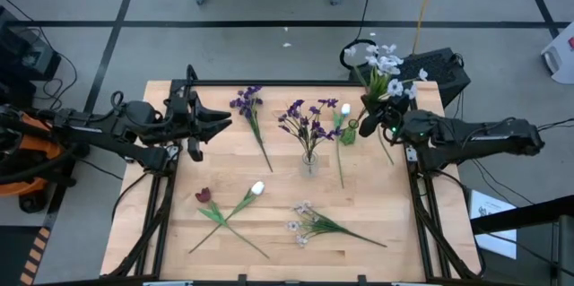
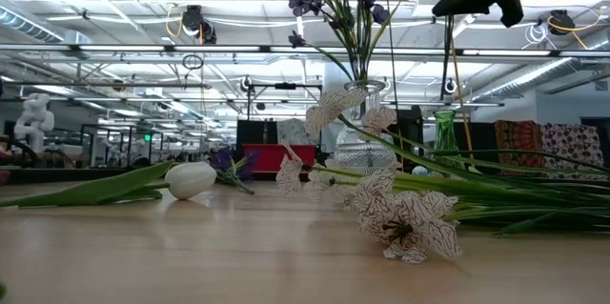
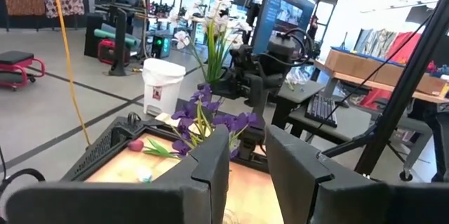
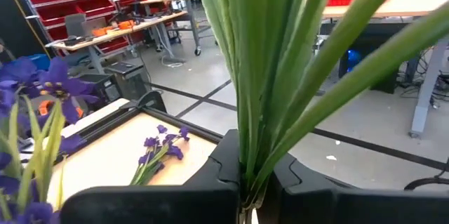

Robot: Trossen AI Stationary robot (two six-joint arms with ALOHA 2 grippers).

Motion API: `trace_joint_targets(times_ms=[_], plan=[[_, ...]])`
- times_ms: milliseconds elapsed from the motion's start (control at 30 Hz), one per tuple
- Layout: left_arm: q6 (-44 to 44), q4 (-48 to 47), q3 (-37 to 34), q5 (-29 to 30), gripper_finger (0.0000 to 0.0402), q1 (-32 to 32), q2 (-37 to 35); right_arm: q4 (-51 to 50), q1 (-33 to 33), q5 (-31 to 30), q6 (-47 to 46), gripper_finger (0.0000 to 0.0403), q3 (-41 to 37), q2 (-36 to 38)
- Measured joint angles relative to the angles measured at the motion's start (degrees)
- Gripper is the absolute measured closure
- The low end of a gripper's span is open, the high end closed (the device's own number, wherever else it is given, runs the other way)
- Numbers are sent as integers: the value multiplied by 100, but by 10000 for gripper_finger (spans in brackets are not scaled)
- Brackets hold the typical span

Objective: Sort flowers into vase by color
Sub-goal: Put the top white flowers into the transparent green vase

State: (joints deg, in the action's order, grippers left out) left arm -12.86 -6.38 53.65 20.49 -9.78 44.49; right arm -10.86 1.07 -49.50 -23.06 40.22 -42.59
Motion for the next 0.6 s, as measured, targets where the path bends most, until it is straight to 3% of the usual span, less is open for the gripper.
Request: trace_joint_targets(times_ms=[600], plan=[[-30,-13,0,37,302,0,0,-157,-508,5,183,399,-1,-436]])
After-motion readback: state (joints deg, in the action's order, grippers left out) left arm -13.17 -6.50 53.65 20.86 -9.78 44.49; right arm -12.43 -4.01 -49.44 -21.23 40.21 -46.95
